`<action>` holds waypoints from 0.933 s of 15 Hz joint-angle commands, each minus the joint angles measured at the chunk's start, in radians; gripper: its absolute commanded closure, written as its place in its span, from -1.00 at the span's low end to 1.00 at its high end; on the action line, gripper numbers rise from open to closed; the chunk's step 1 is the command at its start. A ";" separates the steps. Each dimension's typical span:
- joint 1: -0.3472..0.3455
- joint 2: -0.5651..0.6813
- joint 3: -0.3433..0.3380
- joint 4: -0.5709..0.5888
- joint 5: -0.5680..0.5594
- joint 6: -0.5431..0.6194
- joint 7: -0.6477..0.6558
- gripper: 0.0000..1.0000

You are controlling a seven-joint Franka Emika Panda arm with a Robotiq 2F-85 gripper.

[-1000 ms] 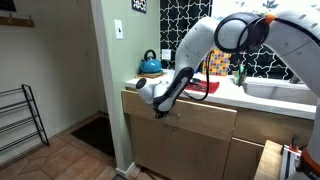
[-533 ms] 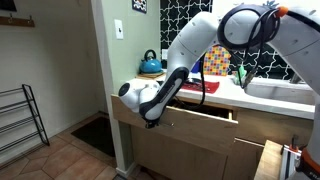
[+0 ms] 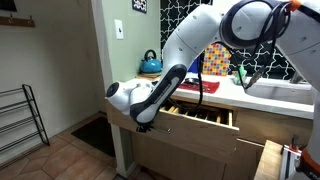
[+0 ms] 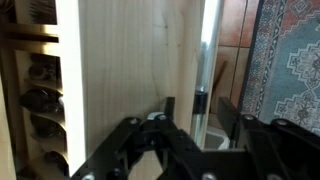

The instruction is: Open the left drawer of the cabinet

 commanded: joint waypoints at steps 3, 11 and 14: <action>0.004 -0.085 -0.011 -0.027 -0.012 -0.070 -0.022 -0.92; -0.056 -0.250 0.000 -0.097 -0.025 -0.126 -0.079 -1.00; -0.137 -0.279 0.001 -0.127 0.030 -0.044 -0.084 -1.00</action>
